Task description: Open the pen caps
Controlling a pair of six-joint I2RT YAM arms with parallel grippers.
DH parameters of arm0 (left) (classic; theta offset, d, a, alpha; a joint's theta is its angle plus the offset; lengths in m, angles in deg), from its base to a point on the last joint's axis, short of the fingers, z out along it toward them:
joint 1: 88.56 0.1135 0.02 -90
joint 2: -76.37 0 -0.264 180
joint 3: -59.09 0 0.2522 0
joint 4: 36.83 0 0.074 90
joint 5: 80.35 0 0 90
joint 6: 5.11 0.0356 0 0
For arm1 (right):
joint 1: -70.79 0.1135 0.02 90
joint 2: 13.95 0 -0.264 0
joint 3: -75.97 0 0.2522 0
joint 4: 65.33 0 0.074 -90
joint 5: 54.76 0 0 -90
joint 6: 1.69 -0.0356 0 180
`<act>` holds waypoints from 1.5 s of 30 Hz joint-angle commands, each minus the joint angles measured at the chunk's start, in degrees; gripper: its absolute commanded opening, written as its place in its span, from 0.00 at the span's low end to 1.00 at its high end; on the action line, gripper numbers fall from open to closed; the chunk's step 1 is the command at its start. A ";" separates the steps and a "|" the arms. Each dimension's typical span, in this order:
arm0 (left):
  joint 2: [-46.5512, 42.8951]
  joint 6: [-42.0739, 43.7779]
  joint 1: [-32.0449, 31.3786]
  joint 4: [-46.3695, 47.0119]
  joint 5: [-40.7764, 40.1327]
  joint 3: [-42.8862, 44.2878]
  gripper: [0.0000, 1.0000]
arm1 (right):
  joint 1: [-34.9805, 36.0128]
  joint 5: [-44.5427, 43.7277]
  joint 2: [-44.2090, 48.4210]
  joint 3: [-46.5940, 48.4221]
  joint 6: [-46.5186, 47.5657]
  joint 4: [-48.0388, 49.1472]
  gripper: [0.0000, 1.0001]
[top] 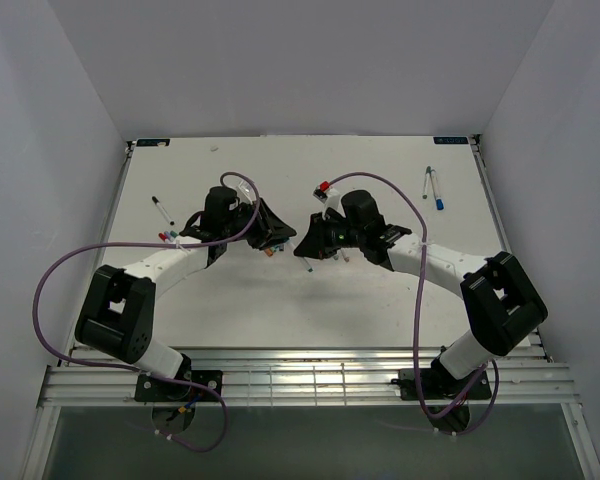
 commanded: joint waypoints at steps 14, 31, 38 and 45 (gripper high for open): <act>-0.87 1.39 -0.41 -0.87 -1.16 1.13 0.00 | 1.38 -1.32 -2.42 4.20 0.92 1.40 0.31; 6.76 4.02 1.17 -20.53 -9.15 19.01 0.00 | 12.43 -36.67 -7.60 11.85 10.74 -15.72 0.08; 10.47 4.64 4.33 -19.53 -8.20 27.33 0.00 | 17.20 -54.00 -7.70 12.13 13.83 -21.56 0.08; 5.11 9.82 5.12 -18.88 -8.53 19.87 0.00 | 4.91 -28.50 2.67 3.34 10.41 -13.20 0.08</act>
